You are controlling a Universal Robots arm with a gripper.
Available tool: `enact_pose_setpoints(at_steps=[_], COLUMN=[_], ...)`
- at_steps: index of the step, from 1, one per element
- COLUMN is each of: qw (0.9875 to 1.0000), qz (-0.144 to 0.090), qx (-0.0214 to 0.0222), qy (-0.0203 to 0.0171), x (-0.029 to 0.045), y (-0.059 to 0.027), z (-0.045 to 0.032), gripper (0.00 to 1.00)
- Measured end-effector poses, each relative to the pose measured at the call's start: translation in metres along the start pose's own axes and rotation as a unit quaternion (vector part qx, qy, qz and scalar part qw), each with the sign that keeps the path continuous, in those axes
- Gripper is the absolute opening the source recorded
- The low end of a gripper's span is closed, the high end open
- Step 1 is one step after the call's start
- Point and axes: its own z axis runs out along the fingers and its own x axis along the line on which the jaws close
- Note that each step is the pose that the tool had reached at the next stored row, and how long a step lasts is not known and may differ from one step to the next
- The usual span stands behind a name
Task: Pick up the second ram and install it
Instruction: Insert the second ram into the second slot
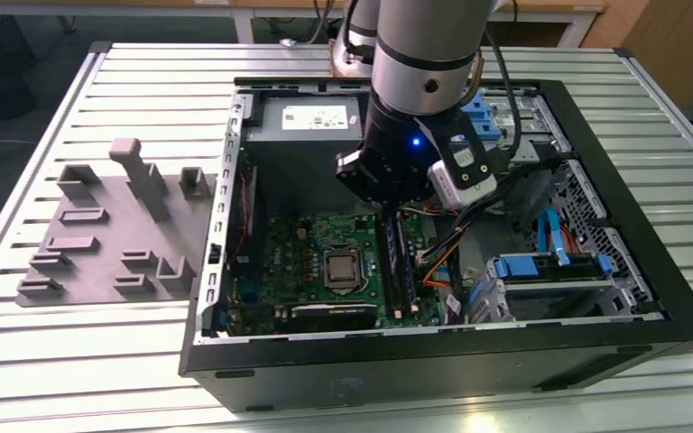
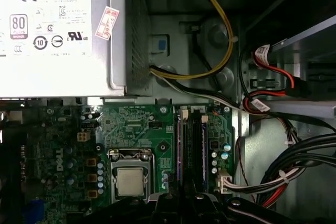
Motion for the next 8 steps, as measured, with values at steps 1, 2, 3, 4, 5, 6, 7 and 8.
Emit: enact_pose_setpoints(at_steps=[1, 2, 3, 4, 5, 6, 7, 8], qw=[1.0000, 1.0000, 1.0000, 1.0000, 1.0000, 1.0000, 1.0000, 1.0000], qz=[0.000, 0.000, 0.000, 0.000, 0.000, 0.000, 0.000, 0.000], qx=[0.0000, 0.0000, 0.0000, -0.0001, 0.0000, 0.0000, 0.0000, 0.0001], qy=[0.0000, 0.0000, 0.0000, 0.0000, 0.0000, 0.0000, 0.0000, 0.0001], x=[-0.0001, -0.0002, -0.0002, -0.0002, -0.0002, -0.0003, -0.0003, -0.0002], y=[-0.0002, -0.0002, -0.0003, -0.0003, -0.0003, -0.0003, -0.0003, -0.0003], z=[0.0012, 0.0025, 0.0037, 0.0047, 0.0055, 0.0062, 0.0064, 0.0064], gripper=[0.14, 0.14, 0.14, 0.14, 0.14, 0.14, 0.14, 0.14])
